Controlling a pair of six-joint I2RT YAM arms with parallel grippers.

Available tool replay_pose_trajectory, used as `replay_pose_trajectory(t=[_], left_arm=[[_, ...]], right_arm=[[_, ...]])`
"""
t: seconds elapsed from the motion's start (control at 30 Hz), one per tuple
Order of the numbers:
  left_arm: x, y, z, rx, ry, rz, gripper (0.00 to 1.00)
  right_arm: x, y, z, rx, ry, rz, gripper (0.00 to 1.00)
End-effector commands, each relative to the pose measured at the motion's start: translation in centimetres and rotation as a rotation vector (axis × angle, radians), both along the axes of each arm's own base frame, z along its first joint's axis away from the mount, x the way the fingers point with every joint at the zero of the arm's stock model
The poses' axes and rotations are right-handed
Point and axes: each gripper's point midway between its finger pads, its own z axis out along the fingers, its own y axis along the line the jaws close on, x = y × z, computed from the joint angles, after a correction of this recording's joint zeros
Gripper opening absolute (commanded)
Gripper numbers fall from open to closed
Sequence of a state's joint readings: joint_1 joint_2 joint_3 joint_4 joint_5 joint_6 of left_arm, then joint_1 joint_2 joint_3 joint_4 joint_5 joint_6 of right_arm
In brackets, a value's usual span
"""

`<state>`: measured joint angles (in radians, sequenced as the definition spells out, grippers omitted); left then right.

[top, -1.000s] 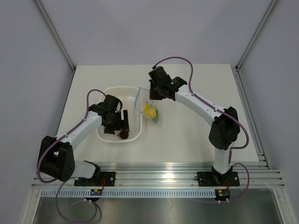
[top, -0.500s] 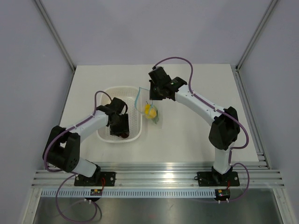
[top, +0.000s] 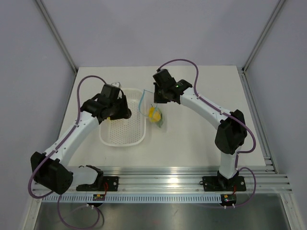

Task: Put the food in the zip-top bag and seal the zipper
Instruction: Pick up the fake fruit from the bin, then place the fake fruit in the zipper food storage bag.

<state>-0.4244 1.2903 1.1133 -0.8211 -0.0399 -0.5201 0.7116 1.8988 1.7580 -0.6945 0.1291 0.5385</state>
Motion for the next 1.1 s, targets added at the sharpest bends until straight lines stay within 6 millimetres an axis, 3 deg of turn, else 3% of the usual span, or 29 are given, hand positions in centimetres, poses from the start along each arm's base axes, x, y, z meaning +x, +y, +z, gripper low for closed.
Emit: replay_pose_trajectory(t=[0.0,0.07,0.17,0.33,0.47,0.6,0.63,0.67,0.8,0.93,1.07], left_arm=[[1.7,-1.4,6.4,-0.098,-0.167,-0.029,0.34],[2.1,-4.0,8.9,-0.229,-0.206,-0.098,0.34],[3.0,-7.0,10.6,-0.367,-0.221,-0.166,0.35],[4.3,-10.8,11.7,-0.535,-0.217,-0.260,0.34],[5.3,-12.1,10.2,-0.567,-0.171,-0.273,0.34],[6.2,-12.6,7.8,-0.555,-0.123,-0.260,0.38],[6.3,-12.5,7.4,-0.548,-0.116,-0.259,0.42],[6.4,-12.5,7.1,-0.538,-0.112,-0.256,0.63],[6.2,-12.2,7.2,-0.512,-0.118,-0.260,0.80],[5.7,-11.5,8.8,-0.487,-0.147,-0.268,0.80],[5.2,-10.5,12.6,-0.468,-0.249,-0.277,0.74]], right_arm=[[0.1,0.2,3.4,0.065,-0.070,0.006,0.00],[0.1,0.2,3.4,0.065,-0.068,0.005,0.00],[0.1,0.2,3.5,0.067,-0.071,0.005,0.00],[-0.2,0.0,3.8,0.071,-0.072,0.003,0.00],[-0.3,-0.3,4.1,0.068,-0.078,0.000,0.00],[-0.4,-0.4,4.5,0.074,-0.084,-0.003,0.00],[-0.5,-0.3,4.5,0.075,-0.085,-0.001,0.00],[-0.5,-0.3,4.6,0.077,-0.085,-0.002,0.00],[-0.4,-0.4,4.5,0.069,-0.088,-0.004,0.00],[-0.3,-0.5,4.6,0.066,-0.088,-0.005,0.00],[-0.2,-0.6,4.4,0.054,-0.092,-0.004,0.00]])
